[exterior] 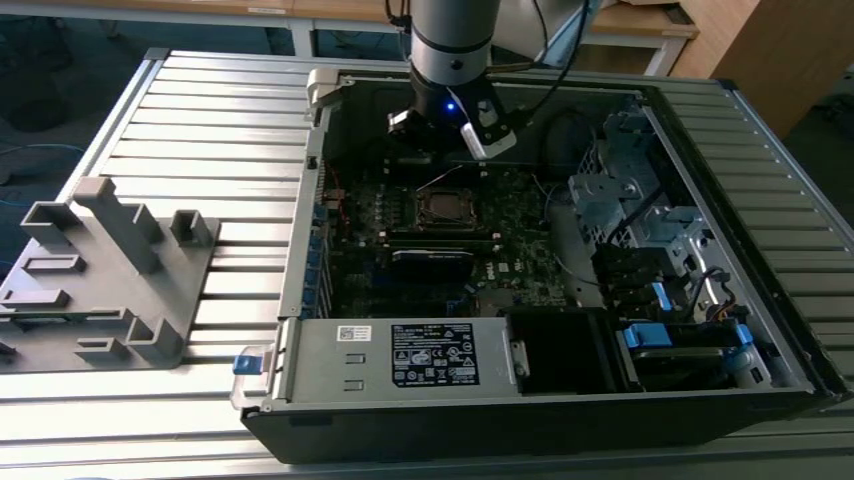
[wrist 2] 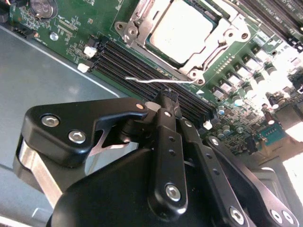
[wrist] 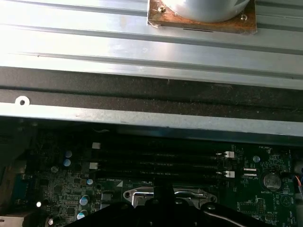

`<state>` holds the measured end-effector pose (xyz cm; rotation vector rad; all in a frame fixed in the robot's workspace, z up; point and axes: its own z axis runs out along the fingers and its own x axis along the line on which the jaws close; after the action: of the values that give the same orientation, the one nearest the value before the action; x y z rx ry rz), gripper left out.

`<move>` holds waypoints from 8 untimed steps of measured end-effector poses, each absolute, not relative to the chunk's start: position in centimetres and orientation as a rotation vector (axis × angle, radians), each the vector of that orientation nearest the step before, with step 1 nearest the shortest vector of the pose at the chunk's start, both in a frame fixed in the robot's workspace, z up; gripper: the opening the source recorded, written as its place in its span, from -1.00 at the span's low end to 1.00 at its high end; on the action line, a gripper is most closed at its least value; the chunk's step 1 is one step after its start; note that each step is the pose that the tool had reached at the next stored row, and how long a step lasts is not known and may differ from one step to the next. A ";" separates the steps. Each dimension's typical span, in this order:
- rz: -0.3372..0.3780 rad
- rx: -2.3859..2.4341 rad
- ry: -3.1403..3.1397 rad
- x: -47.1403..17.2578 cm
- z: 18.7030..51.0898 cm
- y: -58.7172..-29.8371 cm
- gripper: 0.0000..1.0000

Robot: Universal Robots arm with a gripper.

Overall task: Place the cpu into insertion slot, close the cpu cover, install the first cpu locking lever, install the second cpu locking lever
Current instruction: 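Install the first cpu locking lever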

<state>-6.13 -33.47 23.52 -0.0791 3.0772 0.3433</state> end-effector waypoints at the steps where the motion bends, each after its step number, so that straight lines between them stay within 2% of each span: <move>1: 0.343 -0.079 3.077 -6.1 23.4 -33.5 -0.80; 8: 0.343 -0.079 3.077 -5.4 23.1 -33.4 -0.80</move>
<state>-5.41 -33.39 23.13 -0.0793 3.0773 0.3428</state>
